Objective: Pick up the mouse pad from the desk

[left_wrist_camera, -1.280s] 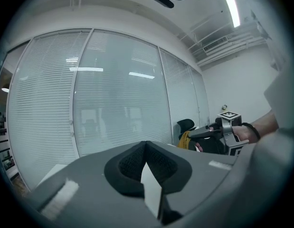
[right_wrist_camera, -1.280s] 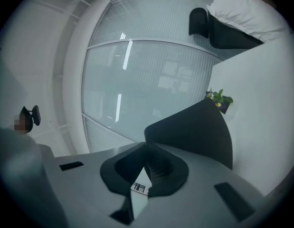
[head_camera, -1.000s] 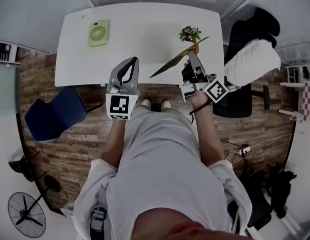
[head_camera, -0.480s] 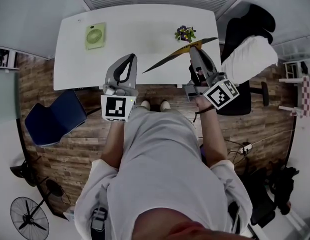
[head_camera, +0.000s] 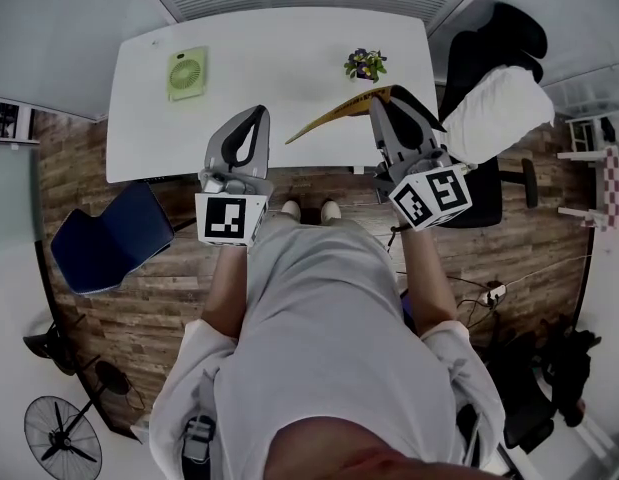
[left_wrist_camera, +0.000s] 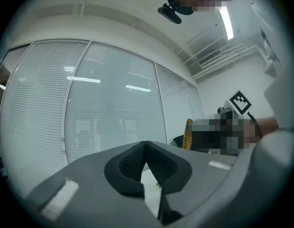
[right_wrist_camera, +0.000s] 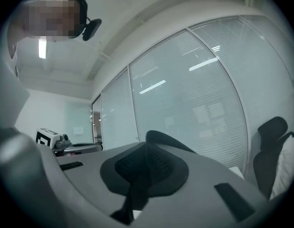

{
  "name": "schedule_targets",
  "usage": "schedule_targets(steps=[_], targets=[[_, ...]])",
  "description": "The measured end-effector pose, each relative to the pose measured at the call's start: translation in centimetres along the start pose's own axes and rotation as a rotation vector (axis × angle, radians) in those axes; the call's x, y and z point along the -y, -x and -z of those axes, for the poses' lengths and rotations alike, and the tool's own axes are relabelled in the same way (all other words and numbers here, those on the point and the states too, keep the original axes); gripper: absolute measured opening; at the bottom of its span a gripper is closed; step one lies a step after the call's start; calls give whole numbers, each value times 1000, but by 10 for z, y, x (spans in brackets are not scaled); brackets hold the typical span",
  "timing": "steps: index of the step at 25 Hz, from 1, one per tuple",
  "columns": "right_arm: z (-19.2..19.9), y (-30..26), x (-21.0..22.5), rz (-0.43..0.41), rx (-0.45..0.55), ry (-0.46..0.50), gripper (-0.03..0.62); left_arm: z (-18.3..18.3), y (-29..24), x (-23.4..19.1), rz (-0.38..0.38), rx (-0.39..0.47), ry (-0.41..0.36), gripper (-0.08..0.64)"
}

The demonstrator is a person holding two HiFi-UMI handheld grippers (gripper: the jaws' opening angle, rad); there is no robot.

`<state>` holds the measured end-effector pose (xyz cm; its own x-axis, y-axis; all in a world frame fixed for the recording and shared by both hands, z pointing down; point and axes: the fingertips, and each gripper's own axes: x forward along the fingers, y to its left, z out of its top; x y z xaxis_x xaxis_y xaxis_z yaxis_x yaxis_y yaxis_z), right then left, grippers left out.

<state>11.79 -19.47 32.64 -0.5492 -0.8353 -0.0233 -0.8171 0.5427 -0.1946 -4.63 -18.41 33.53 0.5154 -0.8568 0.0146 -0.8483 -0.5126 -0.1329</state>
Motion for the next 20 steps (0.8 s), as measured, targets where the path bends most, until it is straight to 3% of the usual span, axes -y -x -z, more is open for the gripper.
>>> schedule_targets(steps=[11, 20], targets=[[1, 5, -10, 34, -64, 255, 11, -10, -2, 13, 8, 23, 10, -3], [6, 4, -12, 83, -64, 336, 11, -12, -2, 17, -24, 36, 38, -3]])
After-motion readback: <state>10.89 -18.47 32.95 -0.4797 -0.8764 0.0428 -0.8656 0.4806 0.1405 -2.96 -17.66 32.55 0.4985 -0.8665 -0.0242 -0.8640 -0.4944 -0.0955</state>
